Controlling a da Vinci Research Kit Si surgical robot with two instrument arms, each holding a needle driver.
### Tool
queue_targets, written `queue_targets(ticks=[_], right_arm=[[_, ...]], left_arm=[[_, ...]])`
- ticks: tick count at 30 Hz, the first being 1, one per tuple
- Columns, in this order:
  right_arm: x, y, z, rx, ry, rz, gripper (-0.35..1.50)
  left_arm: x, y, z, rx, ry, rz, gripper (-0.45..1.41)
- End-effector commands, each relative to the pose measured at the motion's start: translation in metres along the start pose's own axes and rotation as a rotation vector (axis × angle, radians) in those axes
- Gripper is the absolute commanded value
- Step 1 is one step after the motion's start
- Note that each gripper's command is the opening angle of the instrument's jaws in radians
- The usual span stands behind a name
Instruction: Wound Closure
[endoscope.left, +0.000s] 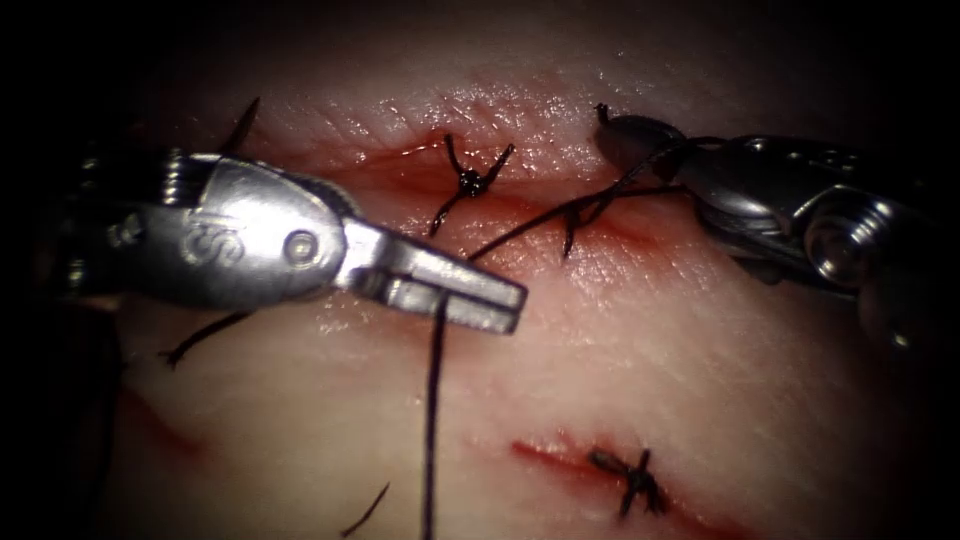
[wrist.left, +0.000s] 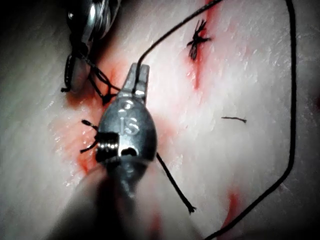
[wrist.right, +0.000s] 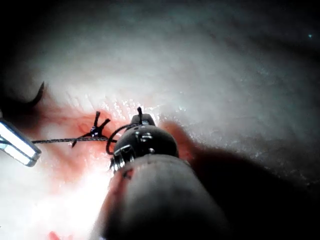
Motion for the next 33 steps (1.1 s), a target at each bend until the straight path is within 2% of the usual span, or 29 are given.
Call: queue_targets(ticks=[1,9,12,25,33], right_arm=[[0.0006,-0.0005,0.0006,0.012,0.027,-0.030,-0.35],[0.0000,-0.0014,-0.0005,0.037,0.064,-0.050,-0.35],[-0.0004,-0.0017,-0.0014,0.046,0.090,-0.063,-0.35],[-0.0016,-0.0025,-0.0027,0.073,0.134,-0.127,-0.35],[-0.0029,-0.0027,-0.0029,0.089,0.141,-0.143,-0.35]], left_arm=[[-0.0005,-0.0011,0.0000,0.013,-0.011,-0.004,-0.45],[-0.0021,-0.0041,-0.0027,0.049,-0.037,-0.056,-0.45],[-0.0045,-0.0064,-0.0044,0.074,-0.061,-0.100,-0.45],[-0.0117,-0.0121,-0.0074,0.134,-0.097,-0.229,-0.45],[-0.0136,-0.0130,-0.0105,0.173,-0.042,-0.287,-0.45]])
